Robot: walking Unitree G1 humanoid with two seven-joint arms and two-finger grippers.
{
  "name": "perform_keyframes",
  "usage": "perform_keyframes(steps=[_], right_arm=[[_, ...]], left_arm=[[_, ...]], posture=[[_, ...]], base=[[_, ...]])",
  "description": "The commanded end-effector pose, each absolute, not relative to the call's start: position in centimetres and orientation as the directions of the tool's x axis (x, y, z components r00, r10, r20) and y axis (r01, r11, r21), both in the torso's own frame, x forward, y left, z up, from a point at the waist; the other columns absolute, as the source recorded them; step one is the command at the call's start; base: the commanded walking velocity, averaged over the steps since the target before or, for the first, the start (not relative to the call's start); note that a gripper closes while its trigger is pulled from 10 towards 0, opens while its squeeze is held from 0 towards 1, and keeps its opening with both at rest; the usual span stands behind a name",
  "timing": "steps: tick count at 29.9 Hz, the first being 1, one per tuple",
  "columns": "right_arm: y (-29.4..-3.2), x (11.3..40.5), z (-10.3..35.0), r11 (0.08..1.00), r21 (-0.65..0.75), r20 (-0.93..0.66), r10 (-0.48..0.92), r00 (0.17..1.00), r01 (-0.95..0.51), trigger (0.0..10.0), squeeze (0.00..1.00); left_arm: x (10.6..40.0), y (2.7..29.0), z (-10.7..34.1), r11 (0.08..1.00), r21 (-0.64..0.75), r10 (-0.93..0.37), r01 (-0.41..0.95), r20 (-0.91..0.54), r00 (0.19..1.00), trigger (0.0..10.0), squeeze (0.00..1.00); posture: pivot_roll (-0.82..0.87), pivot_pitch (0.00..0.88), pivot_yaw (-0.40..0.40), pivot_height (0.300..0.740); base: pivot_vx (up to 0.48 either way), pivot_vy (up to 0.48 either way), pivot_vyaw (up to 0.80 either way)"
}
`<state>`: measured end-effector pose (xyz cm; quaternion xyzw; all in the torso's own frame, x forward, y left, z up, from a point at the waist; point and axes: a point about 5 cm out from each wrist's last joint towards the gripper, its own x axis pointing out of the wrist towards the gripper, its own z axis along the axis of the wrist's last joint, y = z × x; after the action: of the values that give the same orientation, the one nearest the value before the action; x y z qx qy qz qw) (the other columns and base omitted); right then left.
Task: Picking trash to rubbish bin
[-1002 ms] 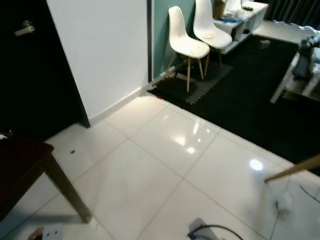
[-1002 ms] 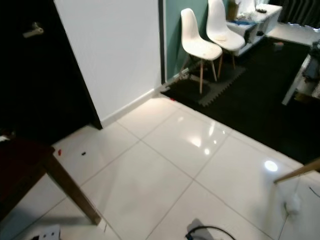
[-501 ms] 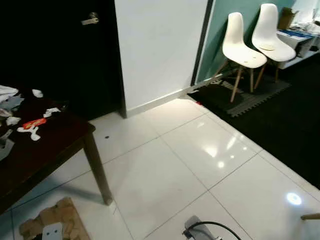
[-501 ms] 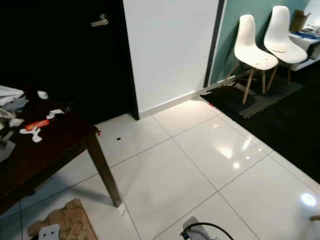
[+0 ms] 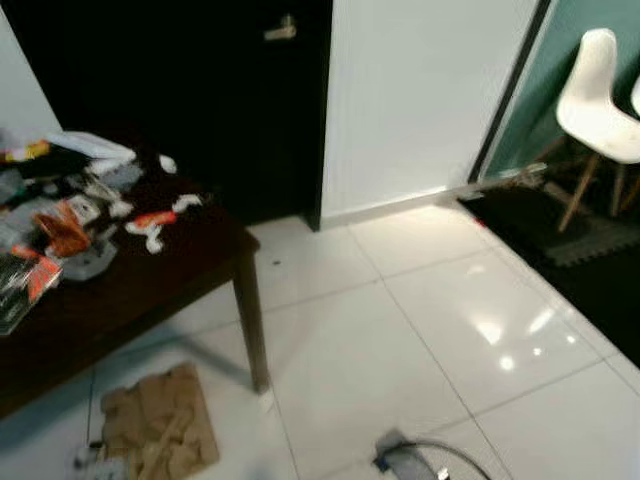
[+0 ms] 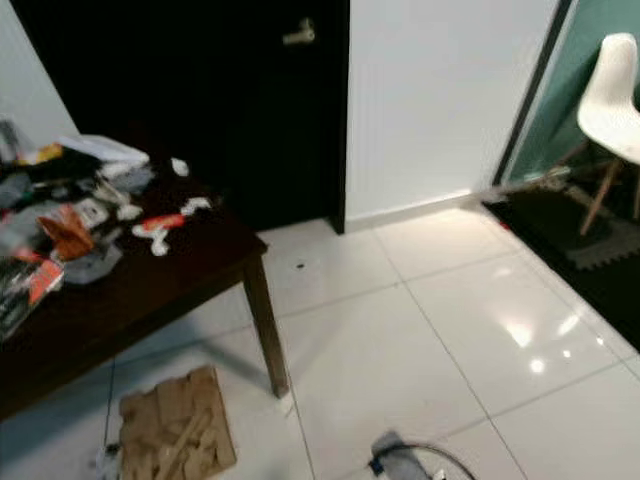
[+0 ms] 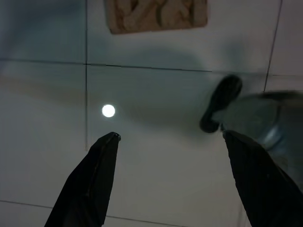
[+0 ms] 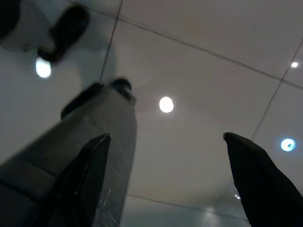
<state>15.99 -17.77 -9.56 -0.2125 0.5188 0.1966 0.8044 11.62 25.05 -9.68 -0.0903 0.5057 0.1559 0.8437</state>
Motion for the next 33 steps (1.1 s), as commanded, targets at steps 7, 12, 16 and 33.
perform_keyframes(steps=[7, 12, 16, 33], right_arm=[[-17.44, 14.93, -10.00, 0.839, -0.096, -0.930, 0.117, 0.349, -0.535, 10.0, 0.00], [-17.46, 15.00, -9.97, 0.840, -0.095, -0.929, 0.118, 0.351, -0.535, 10.0, 0.00], [-17.50, 15.03, -9.95, 0.840, -0.095, -0.929, 0.119, 0.351, -0.535, 10.0, 0.00], [-17.44, 15.13, -9.92, 0.853, -0.090, -0.926, 0.118, 0.359, -0.514, 10.0, 0.00]], left_arm=[[11.50, 25.65, -9.54, 0.932, 0.024, 0.193, -0.363, -0.878, 0.438, 10.0, 0.00], [11.54, 25.74, -9.50, 0.931, 0.025, 0.197, -0.364, -0.876, 0.441, 10.0, 0.00], [11.77, 25.76, -9.41, 0.929, 0.021, 0.199, -0.369, -0.869, 0.453, 10.0, 0.00], [11.92, 25.86, -9.33, 0.931, 0.024, 0.202, -0.364, -0.866, 0.458, 10.0, 0.00]], posture=[[0.15, 0.076, 0.002, 0.740], [0.15, 0.080, 0.002, 0.740], [0.15, 0.081, 0.001, 0.740], [0.15, 0.081, 0.005, 0.740]], base=[[0.000, 0.000, 0.73], [0.000, 0.000, 0.73], [0.000, 0.000, 0.73], [0.000, 0.000, 0.73]])
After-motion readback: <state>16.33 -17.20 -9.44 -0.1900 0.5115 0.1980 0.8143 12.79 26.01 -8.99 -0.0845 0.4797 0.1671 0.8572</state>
